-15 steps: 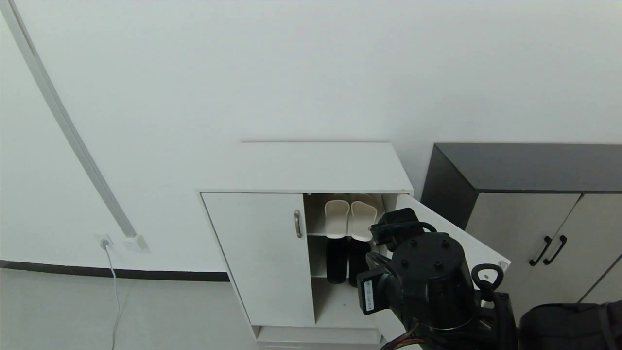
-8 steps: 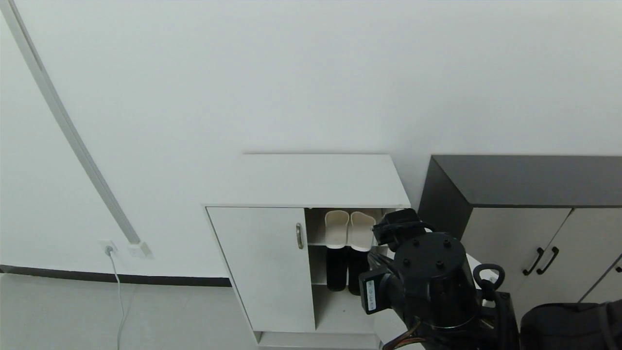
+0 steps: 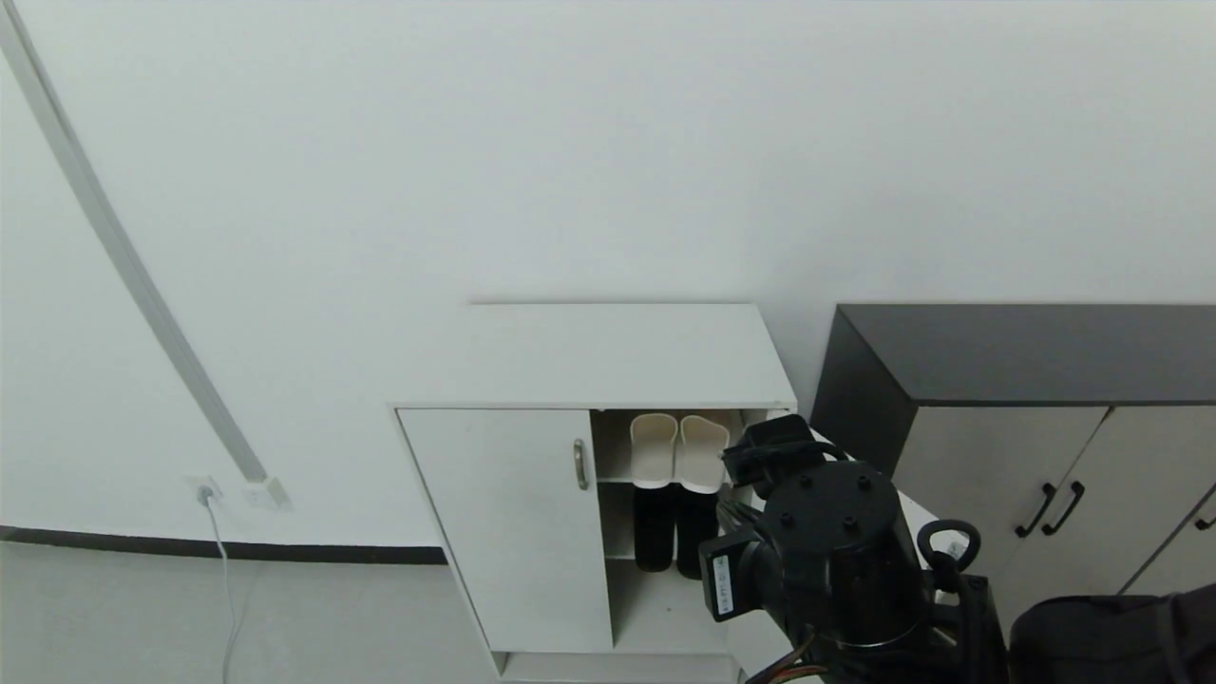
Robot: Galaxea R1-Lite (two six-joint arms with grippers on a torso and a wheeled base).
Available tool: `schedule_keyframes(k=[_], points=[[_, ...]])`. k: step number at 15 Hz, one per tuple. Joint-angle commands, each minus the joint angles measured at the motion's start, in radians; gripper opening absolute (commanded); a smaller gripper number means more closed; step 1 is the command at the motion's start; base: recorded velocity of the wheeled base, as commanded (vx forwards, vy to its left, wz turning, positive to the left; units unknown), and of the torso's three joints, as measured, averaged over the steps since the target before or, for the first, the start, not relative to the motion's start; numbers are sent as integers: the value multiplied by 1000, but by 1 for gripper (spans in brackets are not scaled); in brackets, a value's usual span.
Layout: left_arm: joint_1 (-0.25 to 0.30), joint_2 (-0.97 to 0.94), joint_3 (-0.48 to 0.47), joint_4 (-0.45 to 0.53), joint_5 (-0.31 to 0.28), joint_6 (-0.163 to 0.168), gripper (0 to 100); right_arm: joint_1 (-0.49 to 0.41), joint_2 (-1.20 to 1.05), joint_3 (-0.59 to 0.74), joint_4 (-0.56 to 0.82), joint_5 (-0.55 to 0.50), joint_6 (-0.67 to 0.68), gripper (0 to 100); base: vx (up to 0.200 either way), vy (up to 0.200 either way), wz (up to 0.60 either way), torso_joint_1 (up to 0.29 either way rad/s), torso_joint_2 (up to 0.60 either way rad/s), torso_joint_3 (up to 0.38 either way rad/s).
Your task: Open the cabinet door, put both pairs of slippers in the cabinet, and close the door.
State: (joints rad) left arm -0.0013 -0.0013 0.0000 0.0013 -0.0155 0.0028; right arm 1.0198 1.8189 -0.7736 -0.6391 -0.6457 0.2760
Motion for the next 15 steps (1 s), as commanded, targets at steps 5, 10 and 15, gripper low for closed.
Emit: schedule_keyframes(k=[5,10,15], points=[[0,1,0,0,0,0,0,-38,10,-1,-25,1,-12,0,0,0,-360,1,-2,0],[0,1,0,0,0,0,0,-89,48,0,-89,11,-31,0,0,0,0,0,0,0],[0,1,0,0,0,0,0,-121,46,-3,-88,11,-44,0,-160,0,0,5,3,1]])
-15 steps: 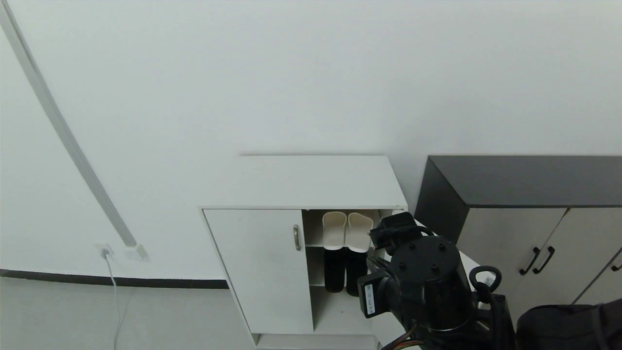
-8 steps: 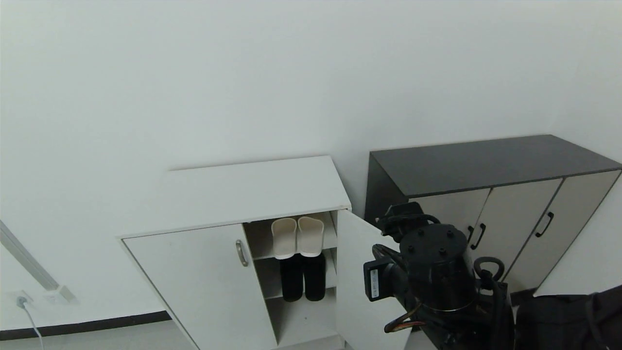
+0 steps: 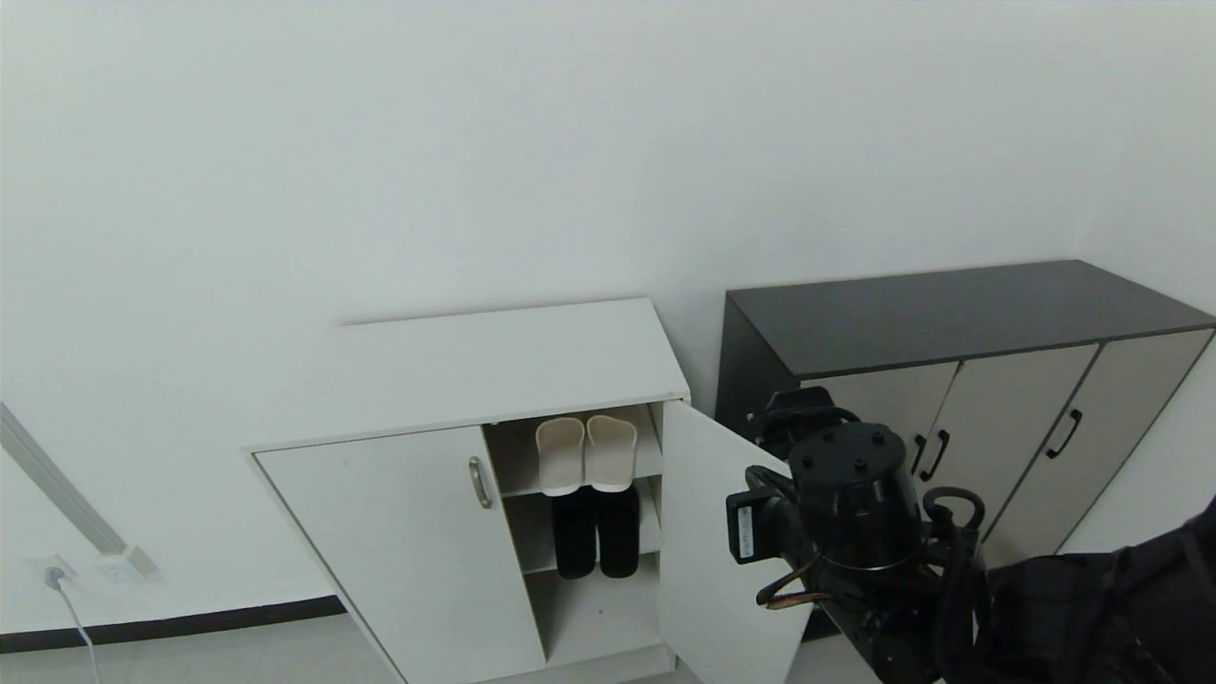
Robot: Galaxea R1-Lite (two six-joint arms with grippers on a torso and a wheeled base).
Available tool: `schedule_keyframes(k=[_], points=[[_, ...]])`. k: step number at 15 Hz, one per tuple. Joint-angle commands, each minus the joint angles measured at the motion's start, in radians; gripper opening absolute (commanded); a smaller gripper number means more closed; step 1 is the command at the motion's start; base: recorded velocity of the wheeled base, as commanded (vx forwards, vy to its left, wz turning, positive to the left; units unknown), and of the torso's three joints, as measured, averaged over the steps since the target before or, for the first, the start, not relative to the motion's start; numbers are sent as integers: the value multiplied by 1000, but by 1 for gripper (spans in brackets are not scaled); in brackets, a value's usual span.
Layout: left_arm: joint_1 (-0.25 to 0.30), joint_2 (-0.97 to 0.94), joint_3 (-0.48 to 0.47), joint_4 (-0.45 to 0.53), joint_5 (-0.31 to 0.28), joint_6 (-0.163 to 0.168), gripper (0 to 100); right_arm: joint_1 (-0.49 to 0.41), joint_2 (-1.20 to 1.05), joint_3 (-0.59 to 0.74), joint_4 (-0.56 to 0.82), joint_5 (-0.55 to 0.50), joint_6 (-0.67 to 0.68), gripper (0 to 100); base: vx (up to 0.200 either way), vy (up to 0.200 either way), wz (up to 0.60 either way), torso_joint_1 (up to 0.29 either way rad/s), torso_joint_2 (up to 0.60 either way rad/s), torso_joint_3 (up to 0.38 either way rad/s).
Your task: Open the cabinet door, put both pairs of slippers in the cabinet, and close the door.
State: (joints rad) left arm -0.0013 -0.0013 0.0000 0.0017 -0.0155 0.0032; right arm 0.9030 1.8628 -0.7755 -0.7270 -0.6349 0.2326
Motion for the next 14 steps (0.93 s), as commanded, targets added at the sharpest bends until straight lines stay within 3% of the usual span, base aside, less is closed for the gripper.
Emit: schedule_keyframes(k=[1,5,11,14], points=[[0,1,0,0,0,0,0,-18,3,-4,0,1,-1,0,-200,0,0,-2,2,-2],[0,1,0,0,0,0,0,-76,4,-11,0,46,-16,0,-50,0,0,1,-1,1],[0,1,0,0,0,0,0,-346,121,-126,5,219,-15,0,0,0,0,0,0,0],[0,1,0,0,0,0,0,-421,180,-176,5,271,-13,0,0,0,0,0,0,0]])
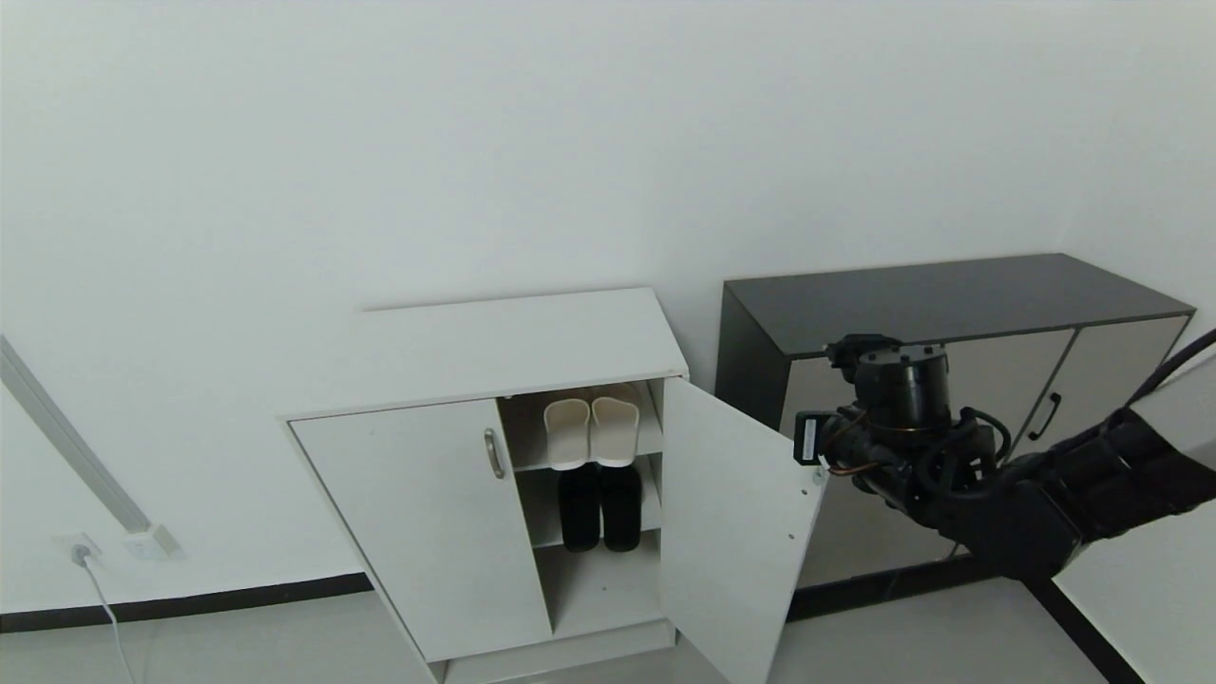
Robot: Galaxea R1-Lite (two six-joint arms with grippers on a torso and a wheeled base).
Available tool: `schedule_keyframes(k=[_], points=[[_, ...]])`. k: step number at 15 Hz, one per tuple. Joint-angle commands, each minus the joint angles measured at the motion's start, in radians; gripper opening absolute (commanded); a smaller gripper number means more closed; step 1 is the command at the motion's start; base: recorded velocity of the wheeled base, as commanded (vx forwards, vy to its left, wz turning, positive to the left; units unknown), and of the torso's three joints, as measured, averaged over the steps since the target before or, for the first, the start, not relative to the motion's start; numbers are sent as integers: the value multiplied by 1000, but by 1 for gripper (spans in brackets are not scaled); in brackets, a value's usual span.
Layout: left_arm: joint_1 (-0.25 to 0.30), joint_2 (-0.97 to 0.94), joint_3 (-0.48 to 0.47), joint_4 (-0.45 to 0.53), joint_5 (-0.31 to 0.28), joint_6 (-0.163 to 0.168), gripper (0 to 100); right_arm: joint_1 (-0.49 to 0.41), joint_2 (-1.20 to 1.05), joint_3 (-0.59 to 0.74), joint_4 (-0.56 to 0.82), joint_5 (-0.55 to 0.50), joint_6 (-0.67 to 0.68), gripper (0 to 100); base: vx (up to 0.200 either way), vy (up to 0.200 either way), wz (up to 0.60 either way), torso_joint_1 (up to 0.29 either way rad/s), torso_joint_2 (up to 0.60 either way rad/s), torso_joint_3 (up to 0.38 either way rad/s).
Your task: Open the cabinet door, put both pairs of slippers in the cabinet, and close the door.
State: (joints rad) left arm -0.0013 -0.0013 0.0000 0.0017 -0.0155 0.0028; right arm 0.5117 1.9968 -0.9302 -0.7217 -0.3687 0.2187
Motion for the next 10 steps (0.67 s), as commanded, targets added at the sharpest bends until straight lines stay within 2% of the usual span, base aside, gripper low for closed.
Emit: schedule_keyframes(k=[1,10], points=[[0,1,0,0,0,0,0,-44,68,-39,-1,10,2,0,0,0,0,0,0,0],[0,1,0,0,0,-1,0,-85,169,-90,-2,40,7,0,0,0,0,0,0,0]])
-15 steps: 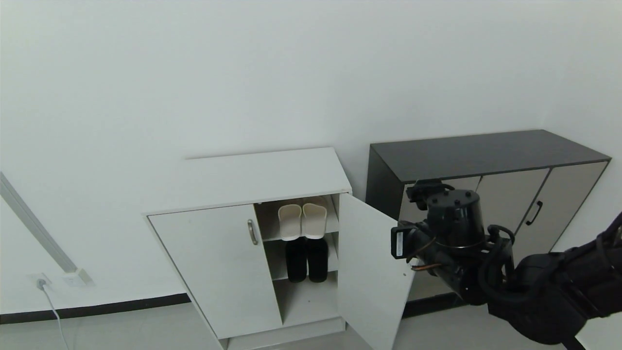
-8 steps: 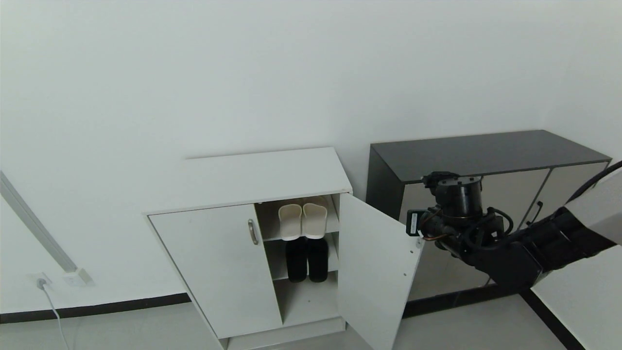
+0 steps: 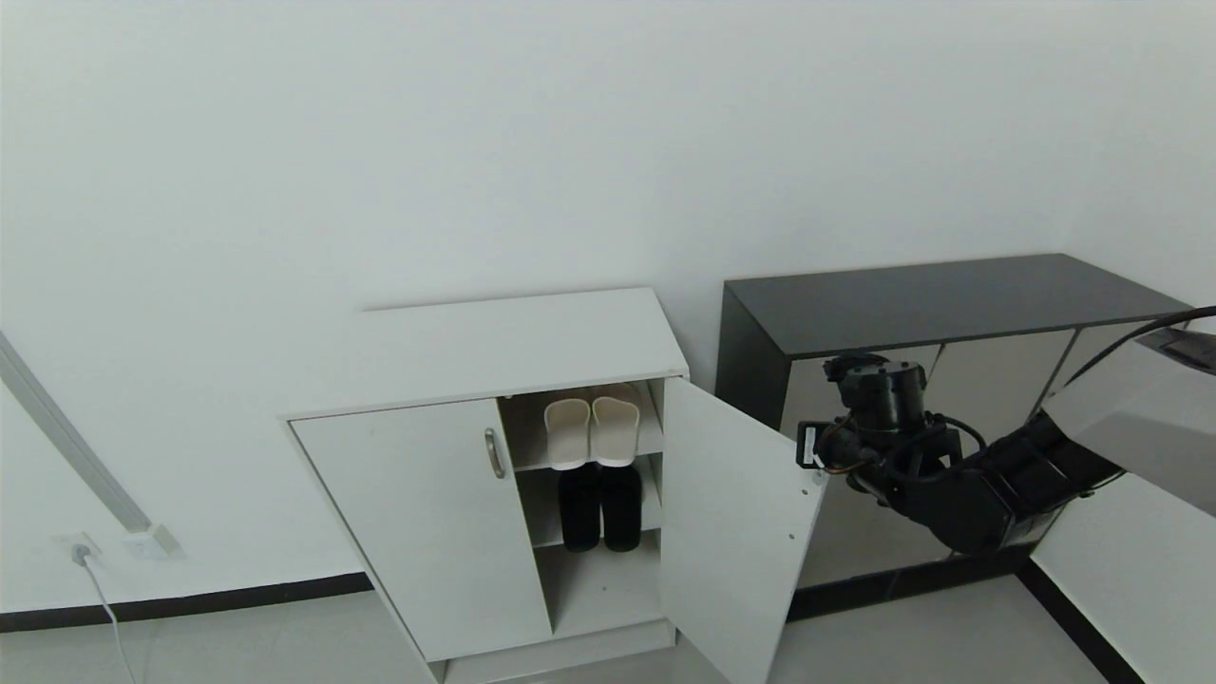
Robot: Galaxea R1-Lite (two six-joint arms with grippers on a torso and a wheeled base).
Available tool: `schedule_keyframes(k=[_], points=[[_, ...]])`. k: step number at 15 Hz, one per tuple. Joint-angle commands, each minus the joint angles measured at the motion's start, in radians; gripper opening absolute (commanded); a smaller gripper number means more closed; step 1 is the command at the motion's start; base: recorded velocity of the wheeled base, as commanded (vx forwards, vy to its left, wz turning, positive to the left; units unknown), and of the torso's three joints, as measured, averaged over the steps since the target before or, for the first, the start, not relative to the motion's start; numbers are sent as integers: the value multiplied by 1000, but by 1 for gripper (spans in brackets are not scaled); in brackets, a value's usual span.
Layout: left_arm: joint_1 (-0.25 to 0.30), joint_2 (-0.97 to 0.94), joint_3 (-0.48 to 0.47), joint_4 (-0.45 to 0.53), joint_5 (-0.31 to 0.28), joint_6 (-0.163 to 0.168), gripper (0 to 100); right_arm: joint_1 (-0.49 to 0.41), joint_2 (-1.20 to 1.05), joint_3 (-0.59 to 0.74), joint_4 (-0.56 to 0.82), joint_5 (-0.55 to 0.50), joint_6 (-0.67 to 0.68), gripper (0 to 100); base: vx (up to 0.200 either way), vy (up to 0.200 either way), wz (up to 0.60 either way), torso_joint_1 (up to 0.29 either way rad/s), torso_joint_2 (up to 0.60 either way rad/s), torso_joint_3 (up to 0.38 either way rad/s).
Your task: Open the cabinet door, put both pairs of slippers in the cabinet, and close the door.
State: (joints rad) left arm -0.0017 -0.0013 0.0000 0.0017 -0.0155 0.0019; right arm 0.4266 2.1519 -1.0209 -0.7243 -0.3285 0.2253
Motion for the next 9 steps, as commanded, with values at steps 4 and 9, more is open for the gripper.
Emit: schedule_keyframes(k=[4,9], points=[[0,1,0,0,0,0,0,1,26,-1,0,0,-1,0,0,0,0,0,0,0],[0,1,0,0,0,0,0,9,34,2,3,-3,-1,0,0,0,0,0,0,0]])
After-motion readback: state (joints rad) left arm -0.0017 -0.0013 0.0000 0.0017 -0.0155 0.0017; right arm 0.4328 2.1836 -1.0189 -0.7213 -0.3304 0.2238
